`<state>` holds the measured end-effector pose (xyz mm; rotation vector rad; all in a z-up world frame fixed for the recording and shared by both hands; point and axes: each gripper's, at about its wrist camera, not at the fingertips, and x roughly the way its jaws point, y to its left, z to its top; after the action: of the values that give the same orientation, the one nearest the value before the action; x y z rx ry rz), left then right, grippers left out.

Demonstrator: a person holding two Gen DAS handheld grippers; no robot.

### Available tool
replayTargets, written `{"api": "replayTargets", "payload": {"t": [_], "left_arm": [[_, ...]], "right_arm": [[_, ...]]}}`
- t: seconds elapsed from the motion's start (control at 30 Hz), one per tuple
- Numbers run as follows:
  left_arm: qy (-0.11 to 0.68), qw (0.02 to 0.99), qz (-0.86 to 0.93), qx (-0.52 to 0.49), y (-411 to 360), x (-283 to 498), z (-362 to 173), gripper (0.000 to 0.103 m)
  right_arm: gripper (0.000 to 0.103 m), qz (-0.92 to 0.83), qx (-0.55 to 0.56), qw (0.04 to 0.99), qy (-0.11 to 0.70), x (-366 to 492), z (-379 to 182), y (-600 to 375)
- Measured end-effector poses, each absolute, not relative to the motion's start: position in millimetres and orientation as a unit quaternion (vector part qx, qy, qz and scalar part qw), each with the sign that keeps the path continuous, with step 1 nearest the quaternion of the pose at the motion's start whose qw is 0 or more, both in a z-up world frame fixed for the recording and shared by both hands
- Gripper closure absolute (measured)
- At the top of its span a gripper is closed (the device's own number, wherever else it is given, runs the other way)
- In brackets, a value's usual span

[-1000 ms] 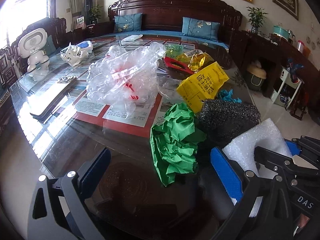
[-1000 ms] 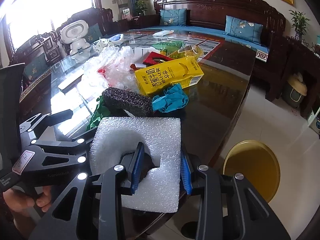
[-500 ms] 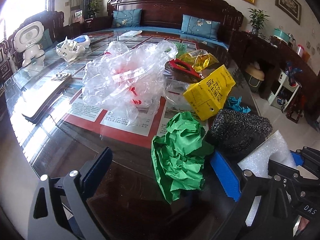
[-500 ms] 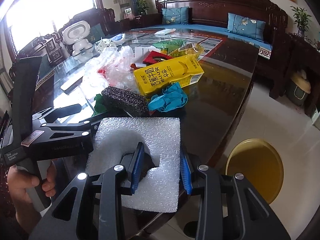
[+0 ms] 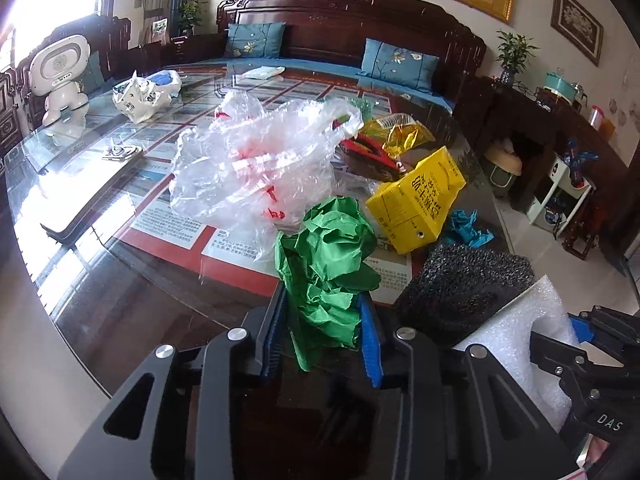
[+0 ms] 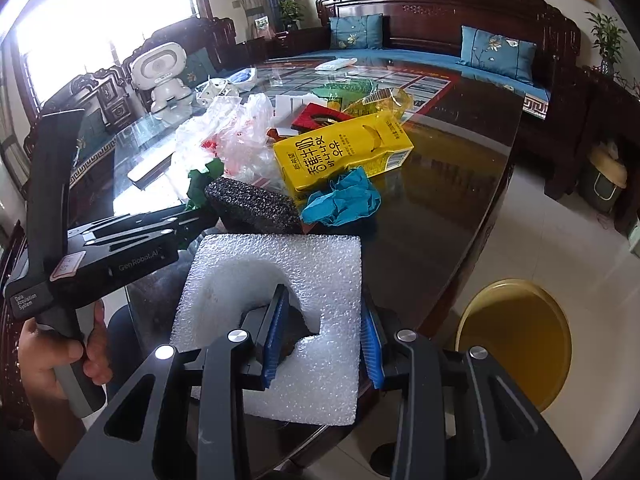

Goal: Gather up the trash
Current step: 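Grasp the white foam block with the right tool while the left tool grasps the green crumpled paper, then carry both items over the yellow bucket and open the left tool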

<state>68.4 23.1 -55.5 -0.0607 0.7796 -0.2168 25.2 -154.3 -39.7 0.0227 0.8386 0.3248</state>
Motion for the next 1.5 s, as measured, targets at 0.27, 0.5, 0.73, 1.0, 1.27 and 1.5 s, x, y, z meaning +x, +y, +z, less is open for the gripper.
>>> {"api": "replayTargets", "payload": {"t": [0.27, 0.5, 0.73, 1.0, 1.27, 1.5], "left_arm": [[0.343, 0.933, -0.108, -0.033, 27.2, 49.2, -26.8, 0.07], [0.326, 0.936, -0.129, -0.013, 4.7, 36.4, -8.3, 0.07], [0.312, 0.935, -0.168, 0.007, -31.8, 31.4, 10.9, 0.07], [0.311, 0.923, -0.225, 0.037, -108.0, 36.5, 20.6, 0.07], [0.36, 0.885, -0.293, 0.046, -218.0, 50.3, -3.6, 0.069], [0.451, 0.834, -0.314, 0.037, -307.2, 81.4, -71.7, 0.069]], "right_arm": [[0.07, 0.16, 0.014, 0.905, 0.393, 20.8, -31.8, -155.2], [0.07, 0.156, 0.017, 0.911, 0.381, 14.9, -24.7, -162.7], [0.07, 0.133, 0.028, 0.924, 0.356, 0.2, -9.5, -192.5], [0.07, 0.051, 0.045, 0.939, 0.336, -10.5, -2.0, -267.5], [0.07, -0.037, 0.033, 0.936, 0.347, -13.1, -15.5, -355.2], [0.07, -0.108, 0.043, 0.911, 0.396, -2.9, -55.4, -431.2]]}}
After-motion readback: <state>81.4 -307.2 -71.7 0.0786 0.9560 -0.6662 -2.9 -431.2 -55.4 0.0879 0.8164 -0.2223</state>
